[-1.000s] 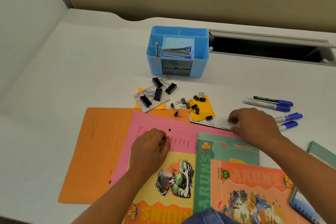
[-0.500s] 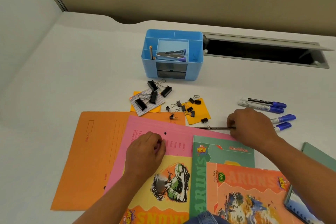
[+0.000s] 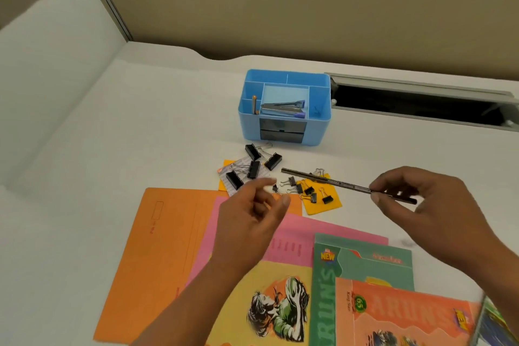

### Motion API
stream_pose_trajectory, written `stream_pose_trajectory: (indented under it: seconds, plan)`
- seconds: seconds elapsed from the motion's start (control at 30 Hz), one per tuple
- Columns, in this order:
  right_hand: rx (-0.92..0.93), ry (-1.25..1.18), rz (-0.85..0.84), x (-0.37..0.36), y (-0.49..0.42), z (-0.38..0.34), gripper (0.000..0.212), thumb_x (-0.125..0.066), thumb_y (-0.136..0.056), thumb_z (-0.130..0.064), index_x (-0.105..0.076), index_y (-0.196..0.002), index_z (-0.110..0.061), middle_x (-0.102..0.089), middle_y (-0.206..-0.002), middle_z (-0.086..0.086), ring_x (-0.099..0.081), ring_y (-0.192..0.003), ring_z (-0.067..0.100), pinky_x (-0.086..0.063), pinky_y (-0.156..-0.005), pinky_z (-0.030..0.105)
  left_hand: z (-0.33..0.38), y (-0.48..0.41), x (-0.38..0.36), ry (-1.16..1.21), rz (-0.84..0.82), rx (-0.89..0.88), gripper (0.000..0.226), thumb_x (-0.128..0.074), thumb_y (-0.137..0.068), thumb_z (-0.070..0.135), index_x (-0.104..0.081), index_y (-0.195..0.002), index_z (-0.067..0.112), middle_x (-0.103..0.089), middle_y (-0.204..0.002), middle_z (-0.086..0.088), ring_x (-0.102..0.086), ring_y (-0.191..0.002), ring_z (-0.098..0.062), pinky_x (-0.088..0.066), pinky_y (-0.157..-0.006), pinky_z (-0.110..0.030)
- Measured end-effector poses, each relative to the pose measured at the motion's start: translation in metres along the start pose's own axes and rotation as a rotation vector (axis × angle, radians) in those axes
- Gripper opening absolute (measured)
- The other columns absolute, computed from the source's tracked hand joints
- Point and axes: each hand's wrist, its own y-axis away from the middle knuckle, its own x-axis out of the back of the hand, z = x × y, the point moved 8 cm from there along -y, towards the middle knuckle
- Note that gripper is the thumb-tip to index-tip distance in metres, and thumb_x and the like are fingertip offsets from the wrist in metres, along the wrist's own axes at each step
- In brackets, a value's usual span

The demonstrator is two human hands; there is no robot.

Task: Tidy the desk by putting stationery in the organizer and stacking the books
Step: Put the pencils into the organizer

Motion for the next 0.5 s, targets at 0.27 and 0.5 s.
stream_pose_trajectory:
  seconds: [0.27,0.5]
  plan:
    - [0.053,-0.171,0.048,-0.021,-0.004,-0.012,0.029,-0.074,-0.081,-0.014,-0.067,-0.096,-0.038,-0.069,-0.094,-0.024,-0.064,-0.089,0.001,-0.048,-0.072,0.009,0.054,-0.034,0.03,0.13,-0.006,0.027,0.012,-0.071,-0.084,0.01,-0.072,-0.087,0.021,-0.072,-0.069,0.0,-0.066,-0.06,-0.011,-0.052,-0.059,-0.021]
    - [-0.099,-0.173,-0.05,-0.066,0.017,0.023,0.03,-0.075,-0.081,-0.019,-0.065,-0.103,-0.036,-0.067,-0.09,-0.022,-0.06,-0.085,-0.005,-0.044,-0.062,0.008,0.11,-0.07,0.151,0.0,0.485,-0.311,0.004,-0.071,-0.087,0.027,-0.068,-0.088,0.024,-0.068,-0.071,0.006,-0.066,-0.06,-0.015,-0.055,-0.061,-0.031]
